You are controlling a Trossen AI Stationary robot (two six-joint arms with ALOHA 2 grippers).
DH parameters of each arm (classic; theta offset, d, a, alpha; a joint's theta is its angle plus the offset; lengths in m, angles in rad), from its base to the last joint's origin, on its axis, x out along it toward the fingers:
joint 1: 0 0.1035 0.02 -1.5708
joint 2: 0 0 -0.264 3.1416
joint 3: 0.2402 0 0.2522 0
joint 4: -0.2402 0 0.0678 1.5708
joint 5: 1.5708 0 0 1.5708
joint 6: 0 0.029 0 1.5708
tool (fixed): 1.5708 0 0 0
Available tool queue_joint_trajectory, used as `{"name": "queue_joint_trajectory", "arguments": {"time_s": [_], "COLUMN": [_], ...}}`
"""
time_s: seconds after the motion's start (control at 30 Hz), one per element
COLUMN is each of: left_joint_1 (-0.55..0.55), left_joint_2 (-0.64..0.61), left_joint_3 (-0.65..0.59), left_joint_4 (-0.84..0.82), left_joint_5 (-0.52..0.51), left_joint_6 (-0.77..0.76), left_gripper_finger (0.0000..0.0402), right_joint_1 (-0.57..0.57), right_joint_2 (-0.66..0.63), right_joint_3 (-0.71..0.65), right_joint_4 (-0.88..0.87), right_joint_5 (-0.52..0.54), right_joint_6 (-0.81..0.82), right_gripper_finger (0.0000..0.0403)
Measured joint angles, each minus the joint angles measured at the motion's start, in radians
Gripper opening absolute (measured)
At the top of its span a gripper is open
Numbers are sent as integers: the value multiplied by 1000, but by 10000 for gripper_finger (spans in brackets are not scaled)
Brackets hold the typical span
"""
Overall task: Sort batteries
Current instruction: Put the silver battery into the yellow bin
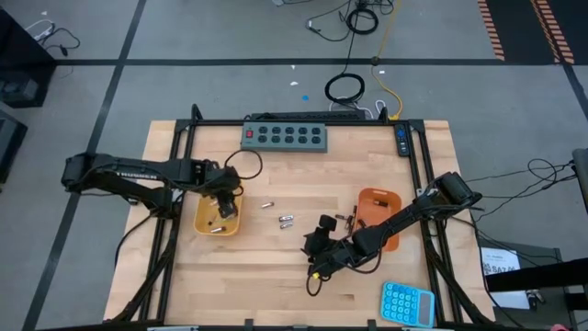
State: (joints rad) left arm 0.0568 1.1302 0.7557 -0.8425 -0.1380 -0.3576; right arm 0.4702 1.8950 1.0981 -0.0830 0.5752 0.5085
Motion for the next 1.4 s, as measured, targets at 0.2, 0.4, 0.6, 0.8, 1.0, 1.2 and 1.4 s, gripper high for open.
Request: {"name": "queue_joint_trajectory", "arguments": {"time_s": [0.2, 0.4, 0.6, 0.8, 1.0, 1.2, 1.4], "left_joint_1": [-47, -103, -113, -46, -7, 11, 17], "left_joint_2": [97, 292, 461, 599, 677, 712, 710], "left_joint_3": [78, 219, 313, 343, 360, 361, 362], "left_joint_4": [23, 24, 29, 80, 139, 149, 149], "left_joint_5": [-78, -128, -102, -28, 4, 63, 66], "left_joint_6": [49, 118, 256, 260, 269, 270, 268], "left_gripper_finger": [175, 175, 175, 175, 175, 175, 175], "right_joint_1": [-15, -61, -77, -77, -77, -84, -83], "right_joint_2": [0, 0, 0, -9, -21, -21, -21], "right_joint_3": [0, 0, 0, 0, -1, -1, -1], "right_joint_4": [4, 5, 5, -3, -6, -17, -24], "right_joint_5": [-1, -2, -47, -53, -53, -53, -53], "right_joint_6": [-40, -88, -160, -219, -248, -252, -240], "right_gripper_finger": [185, 185, 185, 185, 185, 185, 185]}}
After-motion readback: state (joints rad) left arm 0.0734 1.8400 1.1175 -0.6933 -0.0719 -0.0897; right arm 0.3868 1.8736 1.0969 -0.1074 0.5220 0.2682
